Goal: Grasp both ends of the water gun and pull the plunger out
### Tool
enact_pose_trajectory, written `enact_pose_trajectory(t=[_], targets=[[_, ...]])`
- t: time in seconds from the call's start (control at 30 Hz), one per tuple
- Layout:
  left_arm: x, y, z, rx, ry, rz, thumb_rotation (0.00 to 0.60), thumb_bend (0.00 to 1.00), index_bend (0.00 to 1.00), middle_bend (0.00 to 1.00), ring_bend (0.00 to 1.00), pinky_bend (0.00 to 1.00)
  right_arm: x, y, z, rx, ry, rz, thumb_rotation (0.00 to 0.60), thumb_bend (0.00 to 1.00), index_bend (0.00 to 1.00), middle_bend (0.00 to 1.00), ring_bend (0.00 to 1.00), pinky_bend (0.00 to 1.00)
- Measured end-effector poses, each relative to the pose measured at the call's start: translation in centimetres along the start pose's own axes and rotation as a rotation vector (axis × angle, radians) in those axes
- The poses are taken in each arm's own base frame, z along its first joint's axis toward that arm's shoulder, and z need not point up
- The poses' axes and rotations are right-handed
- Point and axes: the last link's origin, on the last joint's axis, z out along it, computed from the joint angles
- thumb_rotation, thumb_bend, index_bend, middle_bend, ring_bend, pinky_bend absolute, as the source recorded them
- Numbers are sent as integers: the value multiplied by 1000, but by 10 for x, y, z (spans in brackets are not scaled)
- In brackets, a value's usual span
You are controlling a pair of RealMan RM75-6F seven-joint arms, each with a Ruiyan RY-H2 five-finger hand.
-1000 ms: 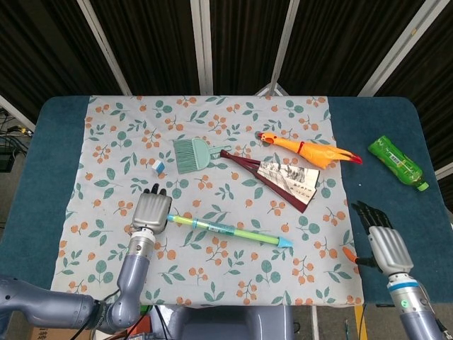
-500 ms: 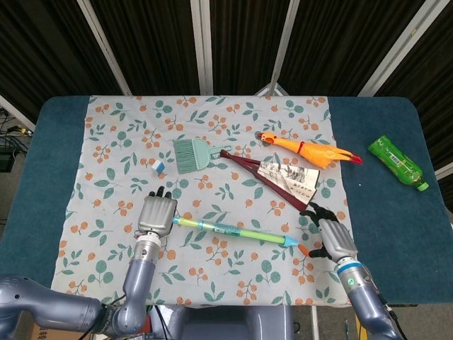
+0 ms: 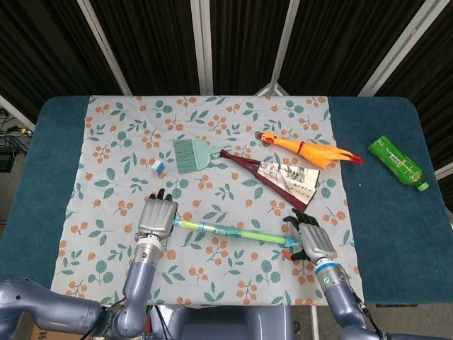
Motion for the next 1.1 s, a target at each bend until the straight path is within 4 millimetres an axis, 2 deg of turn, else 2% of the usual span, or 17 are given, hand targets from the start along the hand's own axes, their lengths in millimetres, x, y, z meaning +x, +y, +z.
enact_pose_trajectory(t=[0.3, 0.47, 1.1], targets=[[-1, -1, -2, -7, -6, -1, 600, 509, 660, 262, 118, 260, -12, 5, 7, -33, -9, -10, 600, 313, 344, 8, 0, 0], [-1, -1, -3, -12, -7, 0, 600, 509, 660, 261, 118, 260, -17, 3, 13, -35, -1, -12, 600, 313, 356, 13, 0, 0], [1, -6, -3, -12, -12, -14, 600, 509, 661, 261, 118, 260, -22, -3, 21, -49, 2, -36, 600, 313, 555, 66, 0, 0]])
